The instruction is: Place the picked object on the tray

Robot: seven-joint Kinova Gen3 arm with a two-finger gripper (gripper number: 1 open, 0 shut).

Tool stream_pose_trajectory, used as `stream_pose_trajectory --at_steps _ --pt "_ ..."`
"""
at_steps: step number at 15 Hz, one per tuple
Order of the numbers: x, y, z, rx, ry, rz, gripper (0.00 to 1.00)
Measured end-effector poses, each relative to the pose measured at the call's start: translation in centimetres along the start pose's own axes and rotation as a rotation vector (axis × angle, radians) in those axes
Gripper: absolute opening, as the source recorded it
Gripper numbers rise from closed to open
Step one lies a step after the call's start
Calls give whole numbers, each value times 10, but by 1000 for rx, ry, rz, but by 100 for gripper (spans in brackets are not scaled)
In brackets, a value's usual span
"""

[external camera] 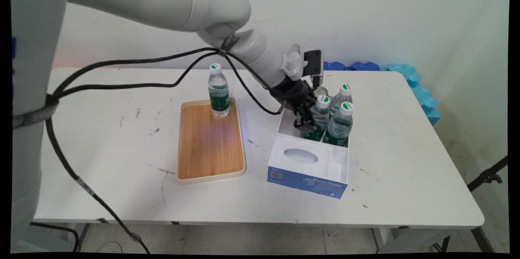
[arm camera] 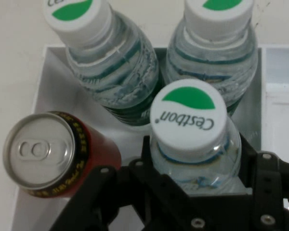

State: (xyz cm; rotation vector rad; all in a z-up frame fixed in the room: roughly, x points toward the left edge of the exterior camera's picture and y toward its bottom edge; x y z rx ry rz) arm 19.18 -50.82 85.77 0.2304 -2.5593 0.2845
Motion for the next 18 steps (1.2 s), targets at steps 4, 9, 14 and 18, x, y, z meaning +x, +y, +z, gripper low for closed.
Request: stream_pose_trajectory --at_steps 4,9,14,18 --pt "-1 -2 -3 8 -4 -13 0" --pt "2 -2 -32 31 13 -55 0" --pt "5 1 -86 60 61 -96 0" --pt "-8 7 -130 79 91 -116 0"
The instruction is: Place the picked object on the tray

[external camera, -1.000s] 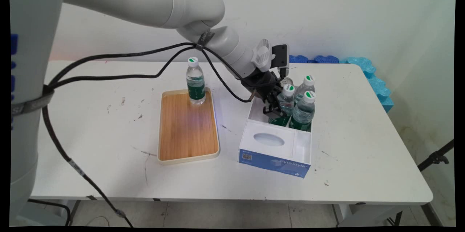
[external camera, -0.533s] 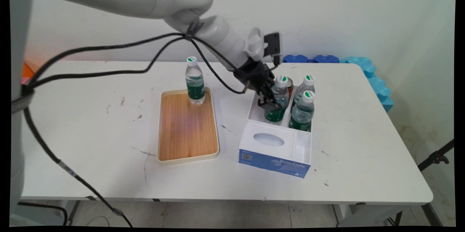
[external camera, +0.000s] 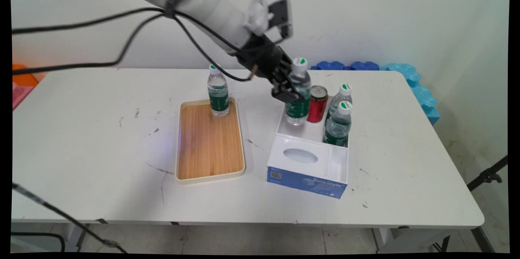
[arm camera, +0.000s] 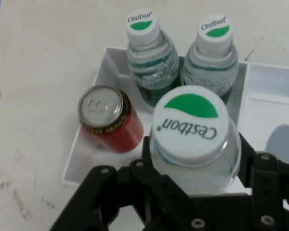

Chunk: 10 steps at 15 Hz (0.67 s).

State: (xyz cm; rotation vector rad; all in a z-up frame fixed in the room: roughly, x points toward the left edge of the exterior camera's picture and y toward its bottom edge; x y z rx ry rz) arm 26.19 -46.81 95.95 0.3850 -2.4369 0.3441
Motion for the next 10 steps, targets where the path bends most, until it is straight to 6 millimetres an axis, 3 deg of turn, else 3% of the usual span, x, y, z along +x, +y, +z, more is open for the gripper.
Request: stream_pose_trajectory --at_steps 4,10 --pt "-34 2 -52 28 9 -35 0" --pt "-98 2 -103 72 -22 -101 0"
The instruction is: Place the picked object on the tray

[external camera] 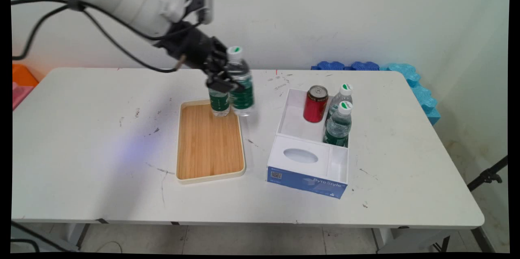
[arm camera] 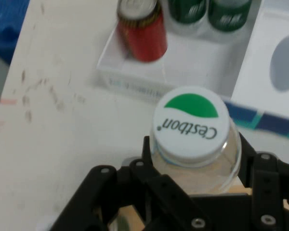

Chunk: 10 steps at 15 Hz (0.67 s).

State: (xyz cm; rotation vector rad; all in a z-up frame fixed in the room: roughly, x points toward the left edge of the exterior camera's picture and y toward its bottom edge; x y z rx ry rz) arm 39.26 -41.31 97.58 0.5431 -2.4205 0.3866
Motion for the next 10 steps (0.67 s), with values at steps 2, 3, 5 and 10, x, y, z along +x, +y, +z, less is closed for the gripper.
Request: stream_pose_trajectory --at_steps 2,3,5,10 --pt "-20 -4 -10 15 -14 -16 0" --pt "-31 -6 -15 23 -23 -26 0" --pt "-58 -11 -24 42 -44 -45 0" --pt "-109 -23 -35 82 -81 -85 0"
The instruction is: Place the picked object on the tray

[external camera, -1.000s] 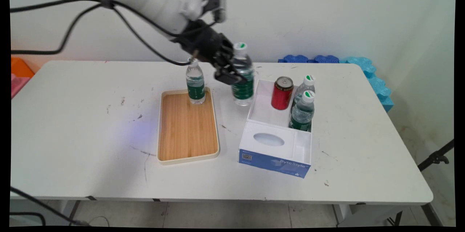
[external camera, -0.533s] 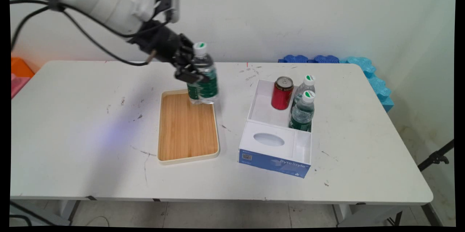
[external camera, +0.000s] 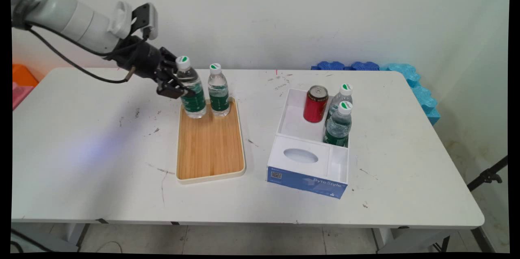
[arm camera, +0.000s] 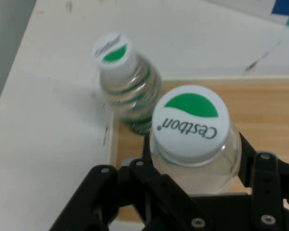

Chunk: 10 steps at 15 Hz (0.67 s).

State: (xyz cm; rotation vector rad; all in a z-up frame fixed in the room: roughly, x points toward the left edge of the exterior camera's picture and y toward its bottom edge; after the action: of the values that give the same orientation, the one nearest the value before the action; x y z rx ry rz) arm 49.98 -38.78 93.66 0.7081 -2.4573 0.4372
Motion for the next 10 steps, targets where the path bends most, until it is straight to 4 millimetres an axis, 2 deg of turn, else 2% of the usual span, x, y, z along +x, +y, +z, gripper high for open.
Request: stream_pose_trajectory --at_steps 4,10 --pt "-29 -15 8 34 -13 -31 0" --pt "-48 -32 28 66 -9 -73 0"
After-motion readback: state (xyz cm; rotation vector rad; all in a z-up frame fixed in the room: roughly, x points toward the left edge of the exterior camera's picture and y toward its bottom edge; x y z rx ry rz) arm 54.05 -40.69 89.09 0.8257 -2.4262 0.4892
